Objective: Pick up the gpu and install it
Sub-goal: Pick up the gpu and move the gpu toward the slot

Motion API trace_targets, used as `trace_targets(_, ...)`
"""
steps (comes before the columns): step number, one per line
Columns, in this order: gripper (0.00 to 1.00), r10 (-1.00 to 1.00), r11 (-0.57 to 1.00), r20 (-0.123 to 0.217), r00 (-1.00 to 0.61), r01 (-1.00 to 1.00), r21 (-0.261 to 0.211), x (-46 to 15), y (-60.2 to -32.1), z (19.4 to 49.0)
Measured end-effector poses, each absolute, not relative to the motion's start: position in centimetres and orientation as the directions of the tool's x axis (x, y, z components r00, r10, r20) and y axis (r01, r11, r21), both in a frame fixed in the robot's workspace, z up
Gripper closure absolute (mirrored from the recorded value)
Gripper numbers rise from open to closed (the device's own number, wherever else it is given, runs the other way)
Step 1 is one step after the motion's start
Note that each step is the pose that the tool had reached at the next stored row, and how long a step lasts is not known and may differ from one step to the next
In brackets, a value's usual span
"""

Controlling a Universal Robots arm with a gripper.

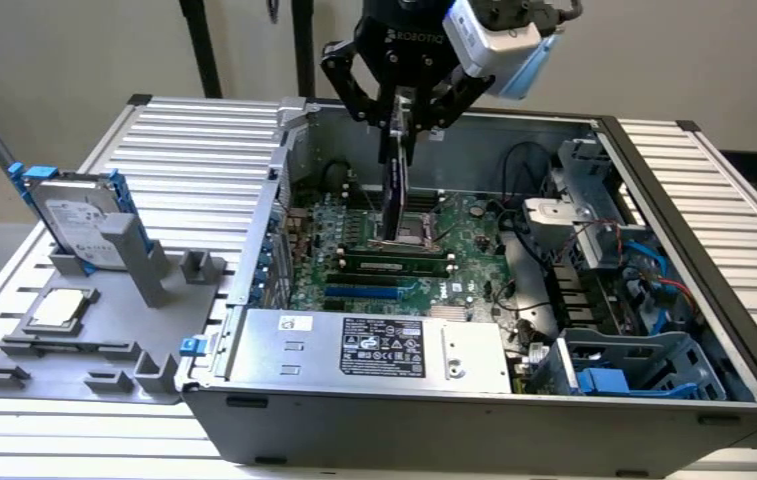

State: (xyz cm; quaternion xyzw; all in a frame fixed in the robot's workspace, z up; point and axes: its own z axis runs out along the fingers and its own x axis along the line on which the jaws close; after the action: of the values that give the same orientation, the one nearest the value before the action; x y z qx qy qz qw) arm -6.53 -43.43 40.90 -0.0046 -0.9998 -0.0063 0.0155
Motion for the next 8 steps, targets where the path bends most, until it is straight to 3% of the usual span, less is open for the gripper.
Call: trace_targets(8, 0.73, 0.01, 1.0, 0.032, -0.999, 0.011, 0.013, -3.6, -43.3, 39.4)
